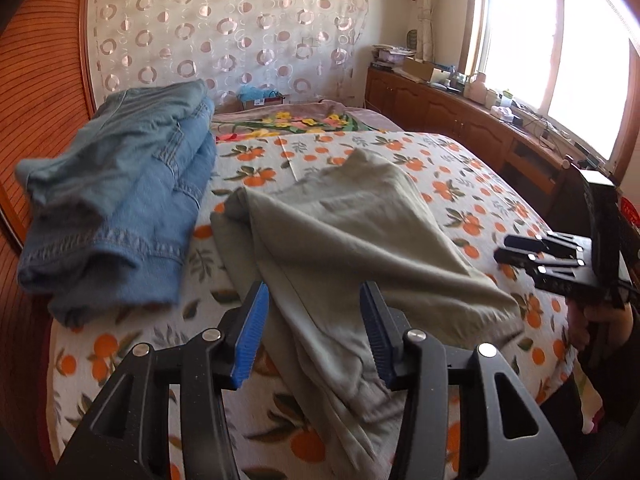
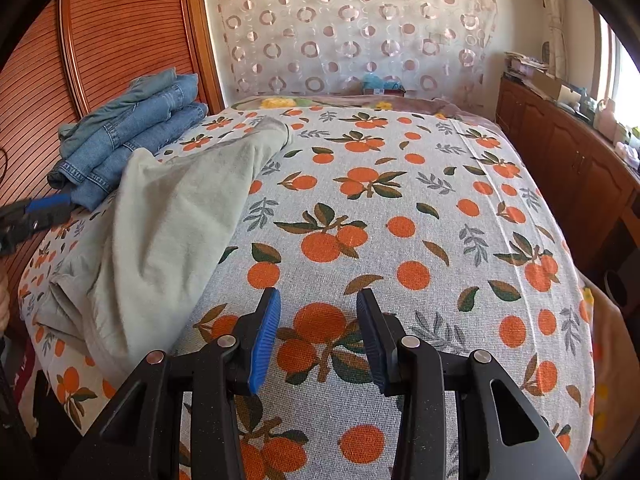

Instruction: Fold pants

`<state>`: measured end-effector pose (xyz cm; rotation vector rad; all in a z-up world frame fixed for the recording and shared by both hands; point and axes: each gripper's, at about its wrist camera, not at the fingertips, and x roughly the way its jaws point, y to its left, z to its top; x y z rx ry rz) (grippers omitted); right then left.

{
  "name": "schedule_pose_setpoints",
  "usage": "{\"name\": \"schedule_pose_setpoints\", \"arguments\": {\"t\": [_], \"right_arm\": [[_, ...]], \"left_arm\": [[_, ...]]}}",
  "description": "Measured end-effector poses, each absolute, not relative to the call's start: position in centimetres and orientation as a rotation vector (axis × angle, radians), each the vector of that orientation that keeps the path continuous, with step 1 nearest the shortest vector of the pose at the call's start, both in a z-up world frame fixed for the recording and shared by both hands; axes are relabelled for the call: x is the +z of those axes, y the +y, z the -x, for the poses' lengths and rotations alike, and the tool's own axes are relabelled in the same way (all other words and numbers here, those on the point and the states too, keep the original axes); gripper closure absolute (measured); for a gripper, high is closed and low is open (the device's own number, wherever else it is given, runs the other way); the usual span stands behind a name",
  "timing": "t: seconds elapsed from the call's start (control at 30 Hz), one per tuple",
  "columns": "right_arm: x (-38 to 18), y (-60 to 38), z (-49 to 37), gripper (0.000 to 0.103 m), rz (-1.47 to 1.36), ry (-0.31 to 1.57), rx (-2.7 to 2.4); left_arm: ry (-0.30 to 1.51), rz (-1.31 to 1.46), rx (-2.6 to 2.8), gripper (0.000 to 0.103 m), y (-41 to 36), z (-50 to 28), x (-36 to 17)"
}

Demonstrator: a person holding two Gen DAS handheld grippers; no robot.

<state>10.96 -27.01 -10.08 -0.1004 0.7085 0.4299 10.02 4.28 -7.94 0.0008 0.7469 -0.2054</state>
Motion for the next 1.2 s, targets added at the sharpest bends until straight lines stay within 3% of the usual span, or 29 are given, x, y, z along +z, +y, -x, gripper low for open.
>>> {"name": "schedule_pose_setpoints", "arguments": {"t": [0.2,0.4,0.6,0.77,0.93,1.2], "right_arm": [[-9.2,-26.2,-9.3,0.062,0.133,0.682,0.438],[-7.8,-24.5,-6.0,0.062,0.128,0.646,0.523],[-7.7,-23.2,-4.1,0.062,0.127,0.653,0.576],[-7.8,-22.7,-4.0,0.062,0.135,0.666,0.589],[-8.1,-22.7,-4.2,0.062,0.138,0.683,0.582],[-8.2,-22.4,-3.7,0.062,0.126,0.683,0.580]], "left_arm": [[0.765,-0.005,-0.234,0.054,3.3,-7.4,-9.3],[0.786,0.015,-0.252,0.064,3.1,-6.2,-10.2],[0.795,0.025,-0.273,0.065,2.4,-6.3,-10.7],[0.786,0.009,-0.268,0.084,2.2,-6.4,-10.7],[0.729,0.014,-0.261,0.095,2.5,-5.5,-9.2],[0.696,-0.003,-0.248,0.096,2.5,-3.0,-7.1]]}}
